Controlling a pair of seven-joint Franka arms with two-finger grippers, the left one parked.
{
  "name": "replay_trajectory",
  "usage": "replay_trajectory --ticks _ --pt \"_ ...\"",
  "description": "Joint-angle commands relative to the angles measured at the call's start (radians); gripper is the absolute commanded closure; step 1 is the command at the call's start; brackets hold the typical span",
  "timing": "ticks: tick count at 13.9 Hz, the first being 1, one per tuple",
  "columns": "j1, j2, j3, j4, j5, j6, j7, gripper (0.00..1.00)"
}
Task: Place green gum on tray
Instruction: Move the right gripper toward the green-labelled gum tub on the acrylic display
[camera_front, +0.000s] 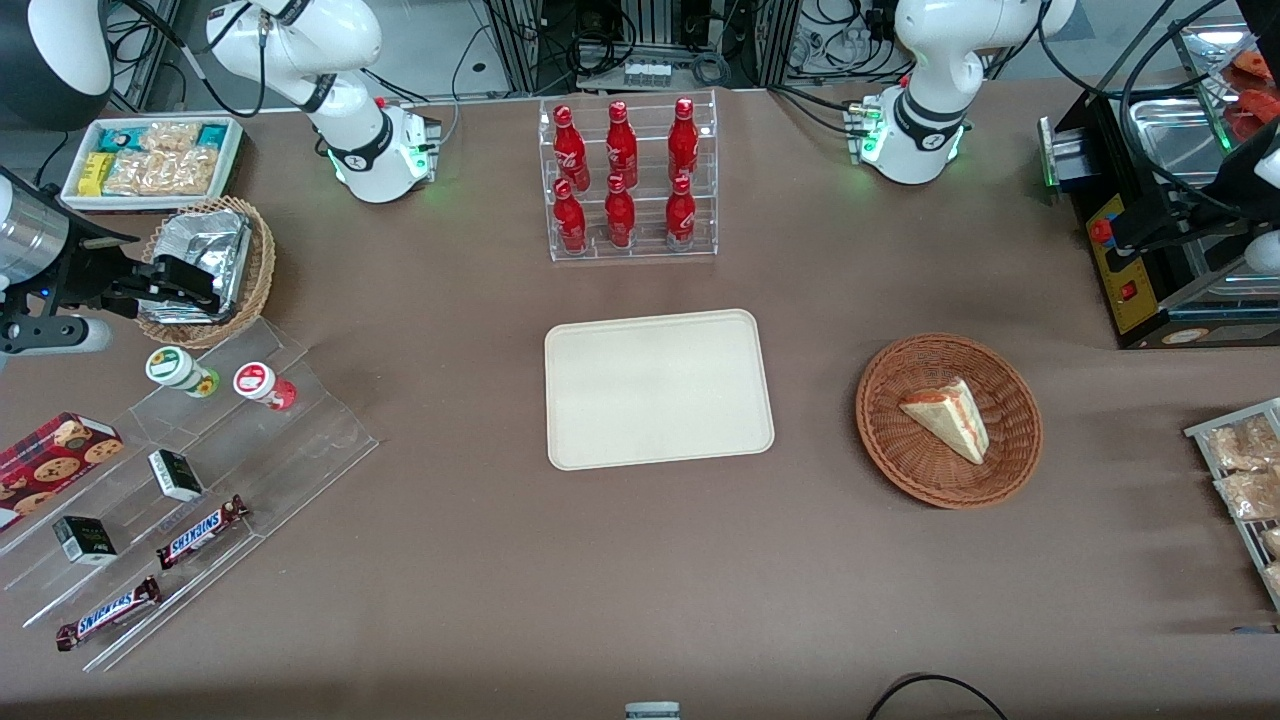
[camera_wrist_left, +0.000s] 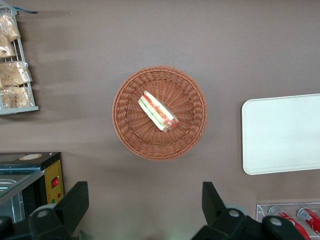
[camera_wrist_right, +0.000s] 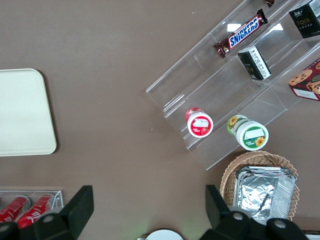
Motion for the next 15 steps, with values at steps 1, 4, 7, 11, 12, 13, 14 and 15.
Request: replay_trajectory --ticks 1,4,7,11,12,13,14,15 --pt "-0.022 0.012 0.003 0.040 0.006 -0.031 0.000 0.01" --pt "-0.027 0.029 0.000 0.025 0.005 -0.014 -0.015 0.01" --pt "-0.061 0.052 -0.002 -0.053 0.005 0.087 -0.033 0.00" --pt "-0.169 0.040 -0.003 -0.225 0.006 0.268 -0.266 0.00" --pt "-0.189 0.037 -0.003 -0.253 0.006 0.303 -0.349 0.00" --pt "-0.215 0.035 -0.003 -0.273 0.006 0.331 -0.439 0.01" --pt "-0.238 0.035 -0.003 -0.284 0.006 0.348 -0.557 0.01" --pt "-0.255 0.034 -0.003 -0.304 0.008 0.373 -0.643 0.01"
